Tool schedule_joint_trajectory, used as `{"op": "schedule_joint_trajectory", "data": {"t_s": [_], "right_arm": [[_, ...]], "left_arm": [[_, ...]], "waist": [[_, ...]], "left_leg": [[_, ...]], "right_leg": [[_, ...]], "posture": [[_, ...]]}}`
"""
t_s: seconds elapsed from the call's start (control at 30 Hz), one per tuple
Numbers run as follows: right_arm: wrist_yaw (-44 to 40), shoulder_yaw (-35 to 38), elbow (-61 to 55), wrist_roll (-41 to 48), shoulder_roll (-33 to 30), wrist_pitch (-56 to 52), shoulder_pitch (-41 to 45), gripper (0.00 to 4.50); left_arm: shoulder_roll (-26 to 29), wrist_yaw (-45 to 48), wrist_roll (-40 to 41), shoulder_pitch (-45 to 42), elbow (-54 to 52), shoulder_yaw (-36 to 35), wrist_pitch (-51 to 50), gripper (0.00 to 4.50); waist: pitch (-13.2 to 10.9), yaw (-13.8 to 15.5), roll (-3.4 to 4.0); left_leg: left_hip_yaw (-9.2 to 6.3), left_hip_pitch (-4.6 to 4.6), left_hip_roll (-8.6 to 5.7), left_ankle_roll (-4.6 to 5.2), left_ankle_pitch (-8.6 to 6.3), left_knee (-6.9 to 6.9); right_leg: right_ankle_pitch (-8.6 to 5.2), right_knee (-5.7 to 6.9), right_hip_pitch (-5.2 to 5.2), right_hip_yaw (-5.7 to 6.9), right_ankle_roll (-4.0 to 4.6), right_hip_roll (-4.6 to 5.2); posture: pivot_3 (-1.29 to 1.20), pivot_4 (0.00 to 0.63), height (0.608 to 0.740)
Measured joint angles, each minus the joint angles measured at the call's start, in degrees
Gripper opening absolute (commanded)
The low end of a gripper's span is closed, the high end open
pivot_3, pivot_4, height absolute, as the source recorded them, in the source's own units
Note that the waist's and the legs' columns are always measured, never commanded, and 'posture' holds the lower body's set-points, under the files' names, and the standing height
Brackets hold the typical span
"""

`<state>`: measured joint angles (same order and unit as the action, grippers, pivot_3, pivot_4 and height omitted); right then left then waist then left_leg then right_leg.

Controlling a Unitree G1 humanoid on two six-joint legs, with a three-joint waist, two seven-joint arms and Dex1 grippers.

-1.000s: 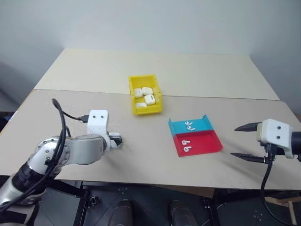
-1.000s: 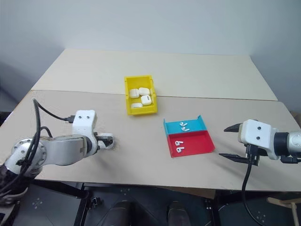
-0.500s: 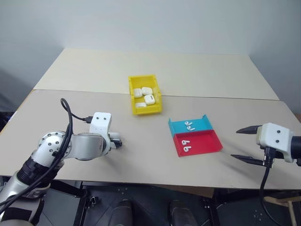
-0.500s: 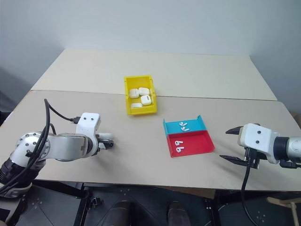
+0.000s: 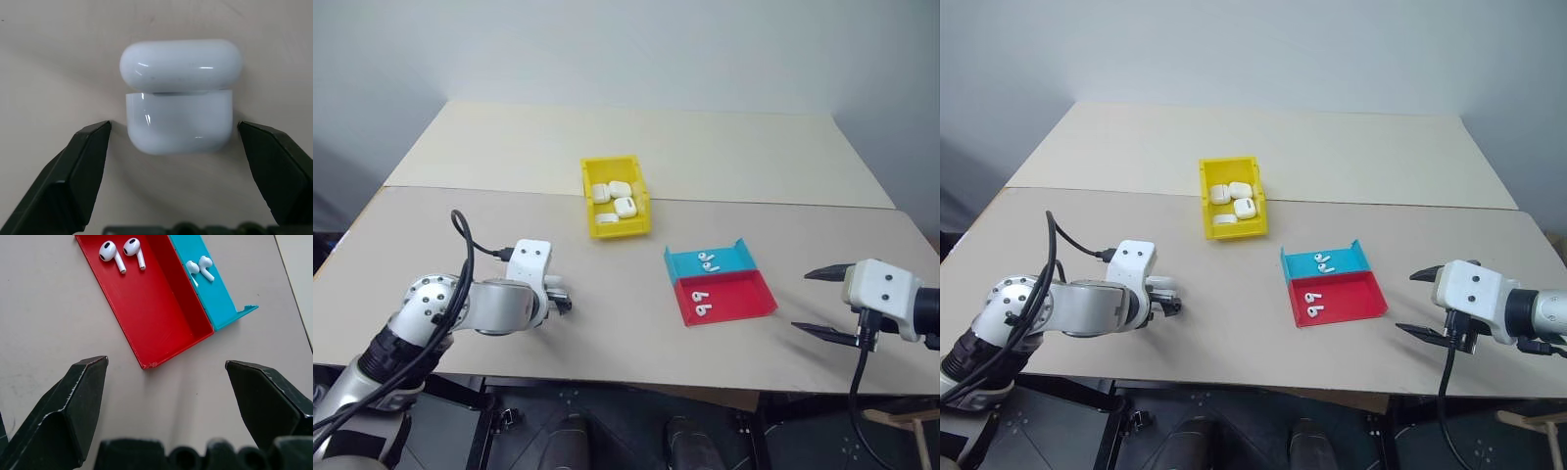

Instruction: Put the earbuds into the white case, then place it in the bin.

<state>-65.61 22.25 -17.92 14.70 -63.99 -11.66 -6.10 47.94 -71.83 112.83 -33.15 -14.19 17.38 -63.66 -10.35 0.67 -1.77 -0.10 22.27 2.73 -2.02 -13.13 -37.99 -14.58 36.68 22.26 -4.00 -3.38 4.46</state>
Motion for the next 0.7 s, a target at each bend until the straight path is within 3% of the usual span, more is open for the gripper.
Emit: {"op": "schedule_joint_trajectory", "data": {"t_s": [0.53, 0.7], "right_arm": [[1.32, 0.82, -0.61, -1.02, 0.20, -0.21, -1.11, 4.46], [1.62, 0.81, -0.61, -1.08, 0.23, -0.21, -1.05, 4.50]], "left_arm": [[-0.59, -0.07, -0.25, -0.69, 0.73, 0.59, -0.57, 4.50], [-0.91, 0.57, -0.15, -0.68, 0.36, 0.84, -0.47, 2.95]], "waist": [[0.01, 0.00, 0.00], [0.00, -0.10, 0.00]], "left_leg": [[0.00, 0.01, -0.01, -0.01, 0.00, 0.00], [0.00, 0.01, 0.00, -0.01, 0.00, 0.00]], "right_leg": [[0.00, -0.02, 0.00, 0.00, 0.00, 0.01], [0.00, -0.03, 0.00, 0.00, -0.01, 0.01]], "posture": [[0.00, 0.150, 0.740], [0.00, 0.150, 0.740]]}}
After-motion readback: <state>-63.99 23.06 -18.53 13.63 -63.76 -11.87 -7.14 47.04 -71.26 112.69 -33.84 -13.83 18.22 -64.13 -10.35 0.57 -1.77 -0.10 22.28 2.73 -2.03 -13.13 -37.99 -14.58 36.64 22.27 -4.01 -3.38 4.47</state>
